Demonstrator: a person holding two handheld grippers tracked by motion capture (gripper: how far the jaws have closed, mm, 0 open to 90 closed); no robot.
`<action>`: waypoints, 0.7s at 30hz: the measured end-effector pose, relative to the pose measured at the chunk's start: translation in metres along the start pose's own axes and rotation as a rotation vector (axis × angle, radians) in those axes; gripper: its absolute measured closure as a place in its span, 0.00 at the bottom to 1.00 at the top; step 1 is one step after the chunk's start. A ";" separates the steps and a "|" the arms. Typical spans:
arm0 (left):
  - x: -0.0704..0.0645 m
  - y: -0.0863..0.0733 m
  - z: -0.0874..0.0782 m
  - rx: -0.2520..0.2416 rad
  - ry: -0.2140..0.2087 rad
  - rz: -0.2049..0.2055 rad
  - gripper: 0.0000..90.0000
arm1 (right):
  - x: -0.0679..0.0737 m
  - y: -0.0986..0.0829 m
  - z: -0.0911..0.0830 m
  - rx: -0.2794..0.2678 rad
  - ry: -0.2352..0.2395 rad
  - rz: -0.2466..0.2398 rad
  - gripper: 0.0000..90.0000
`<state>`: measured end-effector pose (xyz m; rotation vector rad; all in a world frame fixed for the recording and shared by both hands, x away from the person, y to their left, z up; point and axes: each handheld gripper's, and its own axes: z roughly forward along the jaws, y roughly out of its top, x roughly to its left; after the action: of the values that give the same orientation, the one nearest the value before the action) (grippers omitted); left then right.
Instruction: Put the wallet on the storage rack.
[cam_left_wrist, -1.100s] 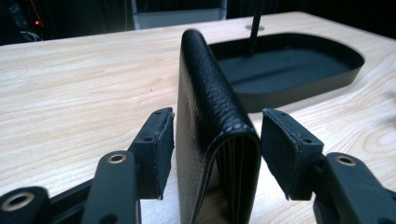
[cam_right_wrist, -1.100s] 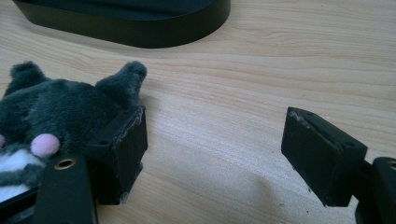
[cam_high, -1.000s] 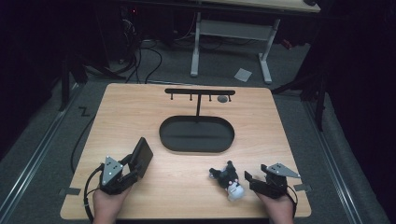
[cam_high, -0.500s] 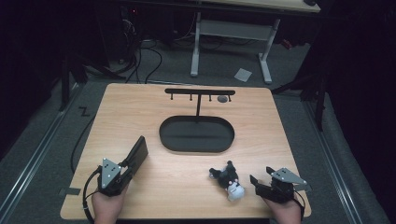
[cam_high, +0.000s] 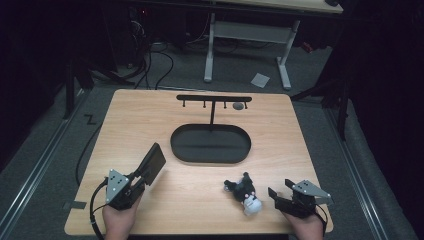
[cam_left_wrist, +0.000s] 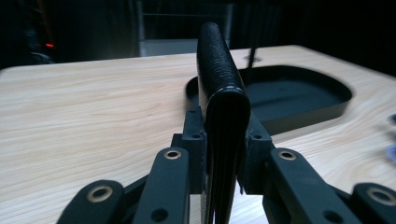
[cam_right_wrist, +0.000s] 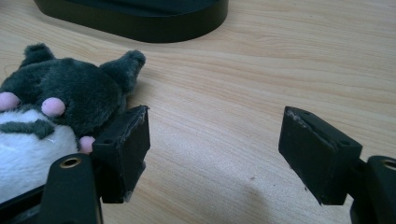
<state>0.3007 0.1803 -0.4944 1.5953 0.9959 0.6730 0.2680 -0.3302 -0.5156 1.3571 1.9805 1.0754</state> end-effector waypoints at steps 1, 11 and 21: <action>-0.001 0.001 0.000 0.000 -0.002 0.001 0.85 | 0.000 0.000 0.000 -0.003 0.002 0.002 0.28; -0.015 0.020 0.020 0.017 -0.009 0.022 0.85 | -0.001 0.002 -0.002 -0.027 0.007 0.009 0.28; -0.021 0.033 0.047 0.009 -0.018 0.014 0.85 | -0.002 0.000 -0.004 -0.024 -0.006 0.014 0.28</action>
<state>0.3382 0.1364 -0.4734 1.6147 0.9771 0.6634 0.2662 -0.3334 -0.5136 1.3617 1.9499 1.0969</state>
